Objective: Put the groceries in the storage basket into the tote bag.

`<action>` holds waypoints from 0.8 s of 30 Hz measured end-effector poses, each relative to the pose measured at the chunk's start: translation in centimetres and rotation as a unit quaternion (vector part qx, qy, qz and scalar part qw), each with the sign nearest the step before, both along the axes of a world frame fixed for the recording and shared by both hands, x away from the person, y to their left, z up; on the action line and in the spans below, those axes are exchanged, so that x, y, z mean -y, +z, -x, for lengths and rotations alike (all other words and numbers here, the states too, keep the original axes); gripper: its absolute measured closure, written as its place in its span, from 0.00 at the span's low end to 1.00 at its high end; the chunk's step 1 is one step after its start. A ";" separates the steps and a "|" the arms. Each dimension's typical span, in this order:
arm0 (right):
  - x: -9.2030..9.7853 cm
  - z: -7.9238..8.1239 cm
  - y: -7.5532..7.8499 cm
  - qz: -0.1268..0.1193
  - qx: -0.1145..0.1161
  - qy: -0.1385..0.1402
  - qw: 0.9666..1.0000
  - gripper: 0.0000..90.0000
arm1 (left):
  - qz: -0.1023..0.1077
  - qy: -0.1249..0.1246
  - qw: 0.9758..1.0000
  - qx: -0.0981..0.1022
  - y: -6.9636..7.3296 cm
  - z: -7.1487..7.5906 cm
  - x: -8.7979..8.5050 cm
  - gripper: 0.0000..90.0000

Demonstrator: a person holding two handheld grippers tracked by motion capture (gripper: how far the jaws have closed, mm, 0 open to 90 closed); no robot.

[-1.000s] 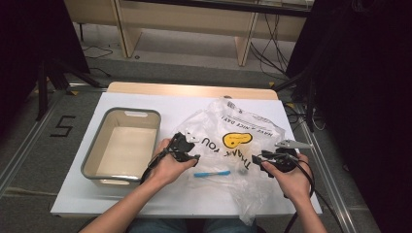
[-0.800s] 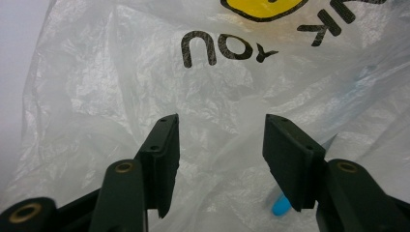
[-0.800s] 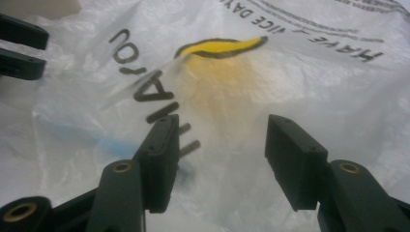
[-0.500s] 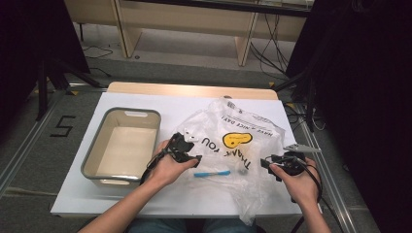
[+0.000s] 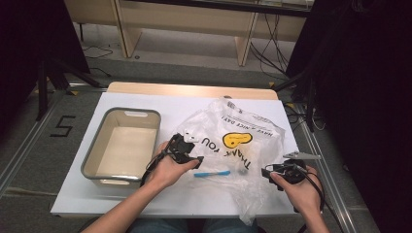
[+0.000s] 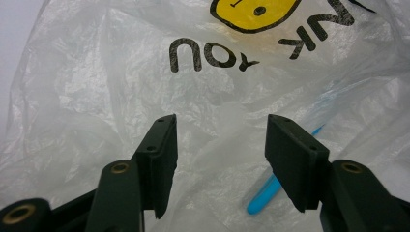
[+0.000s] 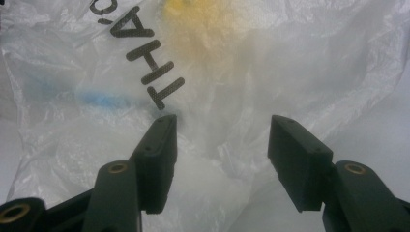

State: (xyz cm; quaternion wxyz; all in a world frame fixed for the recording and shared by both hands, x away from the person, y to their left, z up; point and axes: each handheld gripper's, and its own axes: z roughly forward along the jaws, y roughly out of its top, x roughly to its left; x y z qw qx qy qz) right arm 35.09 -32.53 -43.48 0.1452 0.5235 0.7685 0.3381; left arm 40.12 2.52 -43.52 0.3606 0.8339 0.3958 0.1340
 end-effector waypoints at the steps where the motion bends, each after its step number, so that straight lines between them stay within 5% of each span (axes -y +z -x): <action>1: 0.0 0.1 -0.1 -0.001 -0.002 0.000 1.000 0.49 | 0.002 0.001 1.000 0.000 0.0 0.1 0.0 0.50; 11: 0.0 0.4 -0.5 0.000 -0.020 -0.003 1.000 0.50 | 0.003 0.002 1.000 -0.003 -0.2 0.2 -0.5 0.50; 24: -0.1 0.7 -1.7 0.024 -0.095 -0.027 0.995 0.52 | 0.002 0.000 1.000 -0.004 -0.4 0.4 -0.8 0.51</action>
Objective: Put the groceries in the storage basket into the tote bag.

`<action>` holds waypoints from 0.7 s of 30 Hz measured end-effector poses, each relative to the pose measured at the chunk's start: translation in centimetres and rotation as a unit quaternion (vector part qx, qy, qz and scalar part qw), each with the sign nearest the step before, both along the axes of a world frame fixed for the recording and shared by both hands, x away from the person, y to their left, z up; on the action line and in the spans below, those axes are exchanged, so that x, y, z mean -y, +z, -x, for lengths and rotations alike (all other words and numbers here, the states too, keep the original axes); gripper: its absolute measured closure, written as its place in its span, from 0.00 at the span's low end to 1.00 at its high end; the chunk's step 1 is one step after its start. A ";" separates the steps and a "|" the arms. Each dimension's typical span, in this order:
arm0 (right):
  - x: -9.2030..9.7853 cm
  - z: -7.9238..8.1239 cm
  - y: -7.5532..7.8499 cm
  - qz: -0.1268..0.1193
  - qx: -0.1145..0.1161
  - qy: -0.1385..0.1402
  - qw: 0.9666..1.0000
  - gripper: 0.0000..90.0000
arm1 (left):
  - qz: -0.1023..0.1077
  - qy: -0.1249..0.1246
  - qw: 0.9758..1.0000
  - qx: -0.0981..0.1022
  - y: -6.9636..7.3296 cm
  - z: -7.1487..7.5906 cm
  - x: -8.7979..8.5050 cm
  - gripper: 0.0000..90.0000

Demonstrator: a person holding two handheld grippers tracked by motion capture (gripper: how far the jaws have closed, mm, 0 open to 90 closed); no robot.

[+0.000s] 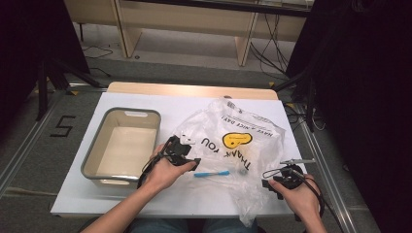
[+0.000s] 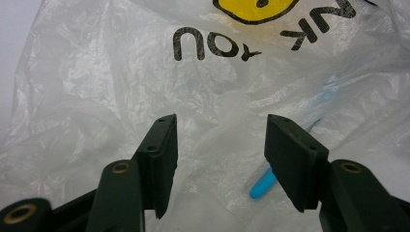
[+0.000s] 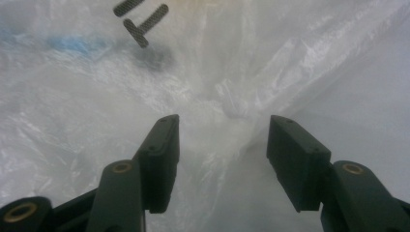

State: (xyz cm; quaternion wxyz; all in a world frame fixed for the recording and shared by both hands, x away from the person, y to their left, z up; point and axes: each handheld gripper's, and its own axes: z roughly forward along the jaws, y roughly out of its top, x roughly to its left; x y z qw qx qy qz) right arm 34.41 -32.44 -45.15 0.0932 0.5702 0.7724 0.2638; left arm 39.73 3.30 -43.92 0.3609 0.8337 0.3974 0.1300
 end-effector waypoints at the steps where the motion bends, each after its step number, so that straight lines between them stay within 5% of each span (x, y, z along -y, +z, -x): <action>1: 0.0 0.0 -0.1 0.001 -0.005 -0.002 1.000 0.52 | 0.000 -0.001 1.000 -0.002 0.0 0.0 0.0 0.51; 8: -0.6 0.2 -0.7 0.031 -0.044 -0.001 0.999 0.56 | 0.001 -0.003 1.000 -0.003 -0.1 0.1 0.2 0.51; 16: -1.5 0.2 -0.7 0.102 -0.036 0.017 0.994 0.73 | 0.003 -0.003 1.000 -0.003 -0.1 0.0 0.1 0.51; 21: -2.0 0.2 -0.6 0.121 -0.036 0.029 0.992 0.86 | 0.003 -0.003 1.000 -0.003 -0.1 0.0 0.1 0.51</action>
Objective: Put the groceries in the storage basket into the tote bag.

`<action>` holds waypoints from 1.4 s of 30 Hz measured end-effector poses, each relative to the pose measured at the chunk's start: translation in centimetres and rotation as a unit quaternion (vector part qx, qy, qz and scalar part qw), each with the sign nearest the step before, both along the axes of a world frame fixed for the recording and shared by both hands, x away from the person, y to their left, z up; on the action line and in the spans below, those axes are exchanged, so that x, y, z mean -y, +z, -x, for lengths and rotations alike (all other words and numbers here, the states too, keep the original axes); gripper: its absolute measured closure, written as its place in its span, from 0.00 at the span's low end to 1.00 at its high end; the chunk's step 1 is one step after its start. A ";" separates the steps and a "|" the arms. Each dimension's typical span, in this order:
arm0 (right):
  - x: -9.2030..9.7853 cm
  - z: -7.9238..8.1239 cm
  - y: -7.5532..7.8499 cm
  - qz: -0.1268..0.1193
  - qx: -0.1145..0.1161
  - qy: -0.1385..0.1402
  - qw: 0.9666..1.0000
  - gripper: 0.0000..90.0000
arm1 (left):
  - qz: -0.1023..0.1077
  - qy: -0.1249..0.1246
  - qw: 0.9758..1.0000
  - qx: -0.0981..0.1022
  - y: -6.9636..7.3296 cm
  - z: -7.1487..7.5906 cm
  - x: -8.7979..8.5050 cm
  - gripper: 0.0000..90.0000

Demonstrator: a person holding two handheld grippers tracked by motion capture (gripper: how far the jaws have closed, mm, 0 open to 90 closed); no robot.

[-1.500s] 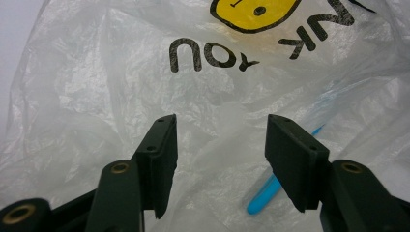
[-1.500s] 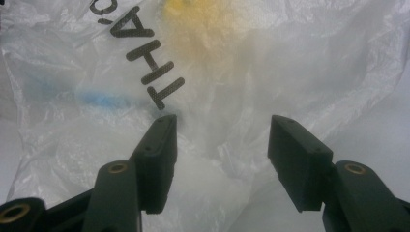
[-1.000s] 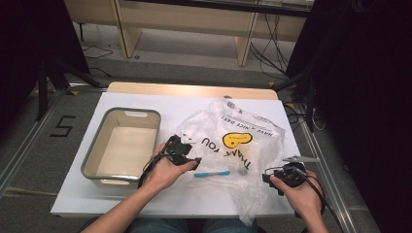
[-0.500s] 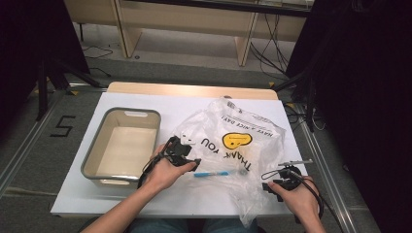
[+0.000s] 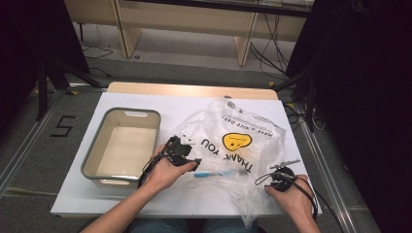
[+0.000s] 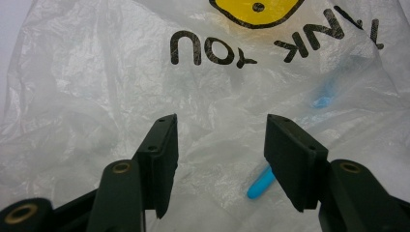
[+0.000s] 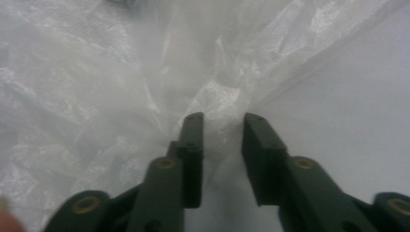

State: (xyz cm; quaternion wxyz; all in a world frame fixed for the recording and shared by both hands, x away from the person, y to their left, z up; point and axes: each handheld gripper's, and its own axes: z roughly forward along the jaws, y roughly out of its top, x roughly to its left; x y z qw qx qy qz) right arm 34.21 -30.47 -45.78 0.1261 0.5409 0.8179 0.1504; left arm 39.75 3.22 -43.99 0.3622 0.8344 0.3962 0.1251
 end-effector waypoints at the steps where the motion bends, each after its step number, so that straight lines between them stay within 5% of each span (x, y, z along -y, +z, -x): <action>1: 0.0 0.0 0.0 0.002 0.000 0.007 1.000 0.90 | 0.000 0.000 1.000 0.000 0.0 0.0 0.0 0.51; 4: 0.1 -0.2 0.0 -0.002 -0.005 0.016 1.000 1.00 | 0.000 -0.001 1.000 -0.002 -0.1 0.0 0.1 0.51; 16: 0.9 -0.8 0.2 0.008 0.010 0.015 1.000 1.00 | 0.003 -0.002 1.000 0.001 0.0 0.0 0.1 0.52; 27: 3.2 -2.9 1.3 0.019 0.078 -0.018 0.997 1.00 | 0.002 0.002 1.000 0.010 0.3 0.0 0.2 0.51; 37: 4.3 -6.1 1.1 0.038 0.125 -0.037 0.991 1.00 | -0.011 0.021 0.999 0.036 1.0 0.1 -0.3 0.45; 42: 4.4 -7.2 0.9 0.041 0.147 -0.044 0.987 1.00 | -0.018 0.020 0.999 0.031 1.1 0.4 -0.2 0.41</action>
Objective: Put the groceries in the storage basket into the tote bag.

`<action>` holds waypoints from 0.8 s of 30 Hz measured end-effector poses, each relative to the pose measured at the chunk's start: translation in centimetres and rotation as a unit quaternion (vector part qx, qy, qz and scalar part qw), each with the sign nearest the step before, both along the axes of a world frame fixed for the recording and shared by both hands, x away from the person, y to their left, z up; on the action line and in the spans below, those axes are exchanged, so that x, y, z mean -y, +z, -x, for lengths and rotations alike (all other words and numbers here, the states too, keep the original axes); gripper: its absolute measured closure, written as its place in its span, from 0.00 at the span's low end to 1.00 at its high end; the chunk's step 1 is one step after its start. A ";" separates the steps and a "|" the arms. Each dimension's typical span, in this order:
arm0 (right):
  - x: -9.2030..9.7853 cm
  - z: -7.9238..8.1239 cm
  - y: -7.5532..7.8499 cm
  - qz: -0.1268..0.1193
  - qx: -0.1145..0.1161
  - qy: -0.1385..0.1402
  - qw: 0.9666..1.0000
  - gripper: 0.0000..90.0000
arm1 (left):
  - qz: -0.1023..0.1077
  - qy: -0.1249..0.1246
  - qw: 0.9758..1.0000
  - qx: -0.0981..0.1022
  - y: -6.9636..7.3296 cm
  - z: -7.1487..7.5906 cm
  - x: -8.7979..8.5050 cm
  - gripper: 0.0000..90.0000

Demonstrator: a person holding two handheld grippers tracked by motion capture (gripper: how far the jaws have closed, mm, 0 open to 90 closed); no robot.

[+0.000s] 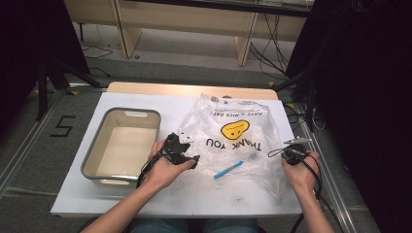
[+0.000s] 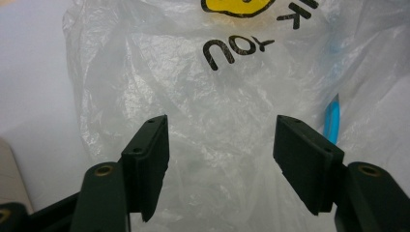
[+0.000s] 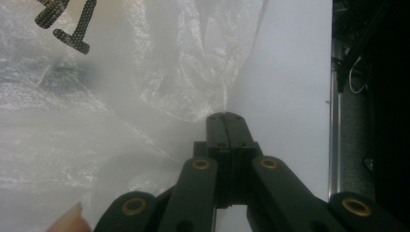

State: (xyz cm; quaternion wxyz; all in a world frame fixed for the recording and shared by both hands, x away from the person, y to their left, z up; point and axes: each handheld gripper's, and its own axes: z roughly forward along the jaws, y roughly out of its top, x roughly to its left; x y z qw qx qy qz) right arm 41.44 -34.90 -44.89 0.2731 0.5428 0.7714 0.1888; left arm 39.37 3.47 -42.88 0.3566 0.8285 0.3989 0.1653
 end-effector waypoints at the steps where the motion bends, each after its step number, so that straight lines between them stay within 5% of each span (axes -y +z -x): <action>1: 0.0 -0.1 -0.1 -0.003 0.001 0.001 1.000 1.00 | -0.002 0.000 1.000 -0.001 0.0 0.1 0.0 0.41; 5: 0.1 0.1 0.0 -0.028 0.010 0.007 1.000 0.99 | -0.008 -0.004 1.000 -0.007 -0.1 0.4 0.1 0.40; 9: 0.3 1.2 0.8 -0.063 0.031 0.014 0.997 0.85 | -0.007 -0.008 1.000 -0.009 -0.3 0.5 0.0 0.41; 15: 0.0 3.0 1.9 -0.074 0.045 0.041 0.995 0.71 | 0.009 -0.030 0.999 -0.030 -0.7 0.9 -0.2 0.41; 24: -1.2 4.9 2.5 -0.115 0.064 0.099 0.986 0.53 | -0.002 -0.032 0.999 -0.022 -0.8 1.7 -0.5 0.39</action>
